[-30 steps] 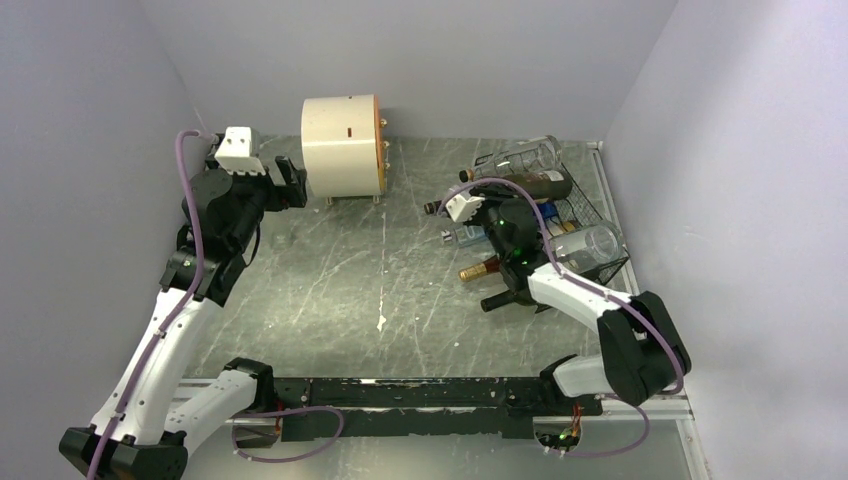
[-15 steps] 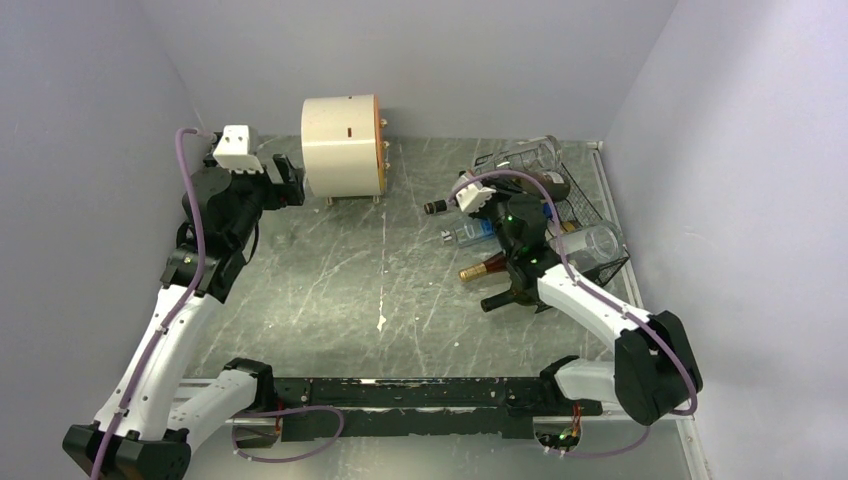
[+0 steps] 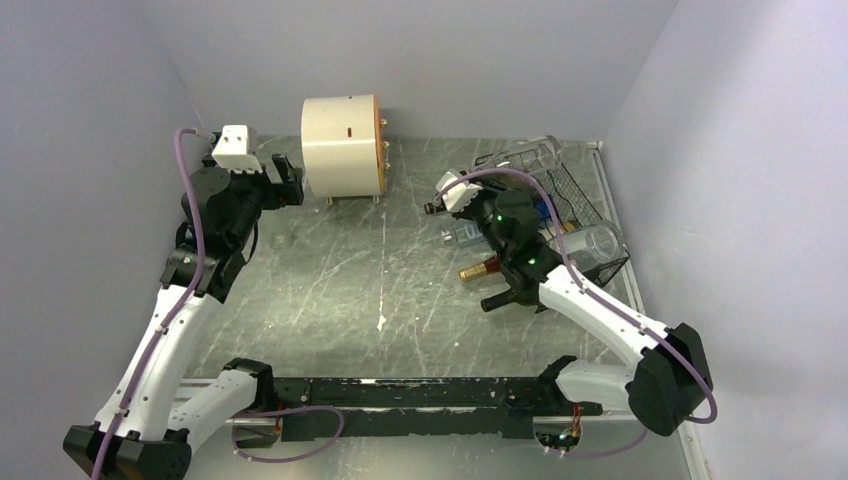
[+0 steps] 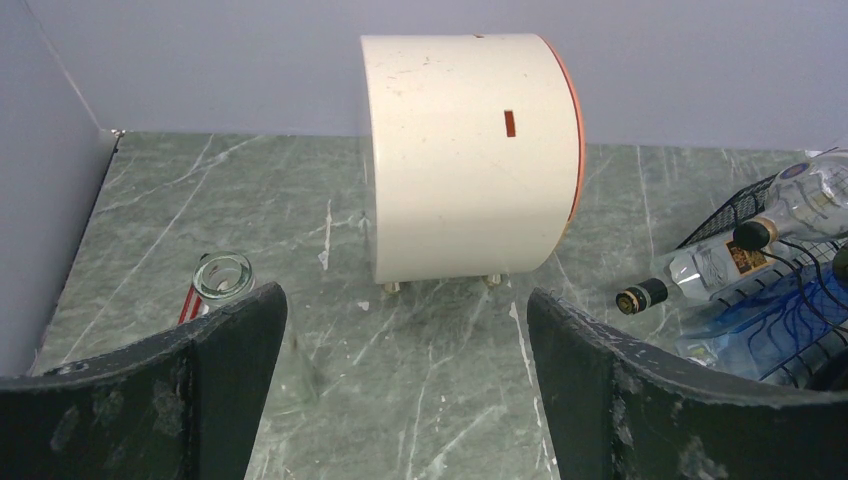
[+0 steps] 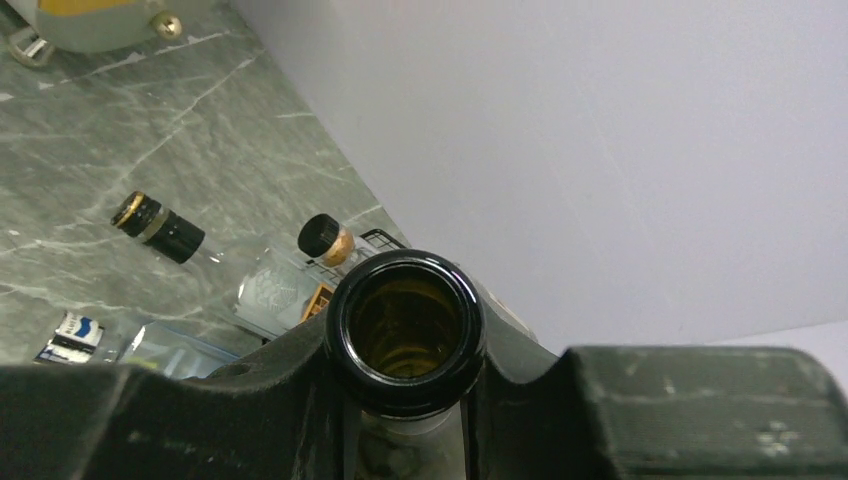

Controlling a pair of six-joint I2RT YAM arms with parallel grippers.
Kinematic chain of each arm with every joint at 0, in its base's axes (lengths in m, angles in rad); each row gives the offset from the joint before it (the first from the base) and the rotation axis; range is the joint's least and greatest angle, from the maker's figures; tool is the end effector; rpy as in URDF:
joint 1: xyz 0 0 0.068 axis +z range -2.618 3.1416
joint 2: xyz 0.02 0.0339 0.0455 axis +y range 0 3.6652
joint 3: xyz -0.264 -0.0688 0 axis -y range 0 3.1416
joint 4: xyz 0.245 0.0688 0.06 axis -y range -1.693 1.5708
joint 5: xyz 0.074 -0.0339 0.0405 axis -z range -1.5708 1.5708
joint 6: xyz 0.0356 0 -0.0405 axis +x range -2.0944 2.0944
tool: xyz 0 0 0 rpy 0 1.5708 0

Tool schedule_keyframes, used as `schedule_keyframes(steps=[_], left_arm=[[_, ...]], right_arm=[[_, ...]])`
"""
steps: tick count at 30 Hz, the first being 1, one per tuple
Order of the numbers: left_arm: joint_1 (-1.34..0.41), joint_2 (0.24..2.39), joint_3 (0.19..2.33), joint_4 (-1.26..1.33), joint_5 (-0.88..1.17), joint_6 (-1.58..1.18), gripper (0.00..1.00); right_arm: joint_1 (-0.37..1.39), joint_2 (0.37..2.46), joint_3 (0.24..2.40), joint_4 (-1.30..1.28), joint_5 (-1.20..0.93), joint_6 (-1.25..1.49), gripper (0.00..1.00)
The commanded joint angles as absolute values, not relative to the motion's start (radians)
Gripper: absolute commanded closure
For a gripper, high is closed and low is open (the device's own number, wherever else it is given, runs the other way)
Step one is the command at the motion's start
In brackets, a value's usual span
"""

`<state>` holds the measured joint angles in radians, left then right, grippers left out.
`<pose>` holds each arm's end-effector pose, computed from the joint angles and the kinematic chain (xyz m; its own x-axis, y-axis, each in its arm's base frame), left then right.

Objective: Take the wine bottle off the wine rack

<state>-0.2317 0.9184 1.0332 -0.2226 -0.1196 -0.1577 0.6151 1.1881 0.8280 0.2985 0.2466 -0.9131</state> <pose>0.2005 -0.0429 0.3992 -0.1211 -0.1316 -0.9839 0.0947 0.9851 -0.1435 0.2338 0.1546 0.3215 0.2546 -0.7598 -0.5982 -0.2602 0.5420 -0.7991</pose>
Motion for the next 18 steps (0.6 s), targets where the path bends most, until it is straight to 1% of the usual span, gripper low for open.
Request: schedule_keyframes(steps=[1,7,11,15,18], left_arm=[[-0.224,0.906,1.045,-0.204,-0.107,-0.166,0.07],[-0.224,0.901,1.045,-0.205,-0.107,-0.167,0.07],[-0.223,0.903,1.045,-0.206,-0.106,-0.169,0.07],[-0.224,0.904,1.046,-0.207,-0.109,-0.17,0.07],[-0.221,0.908,1.048,-0.21,-0.112,-0.172,0.07]], right_arm=[[0.631,1.126,0.888,0.332,0.33,-0.905,1.0],[0.643,1.078,0.929,0.259,0.339,-0.812,1.0],[0.683,1.066,0.994,0.157,0.331,-0.776,1.0],[0.8,1.068,1.065,0.116,0.349,-0.77,1.0],[0.915,1.116,1.135,0.09,0.395,-0.773,1.0]])
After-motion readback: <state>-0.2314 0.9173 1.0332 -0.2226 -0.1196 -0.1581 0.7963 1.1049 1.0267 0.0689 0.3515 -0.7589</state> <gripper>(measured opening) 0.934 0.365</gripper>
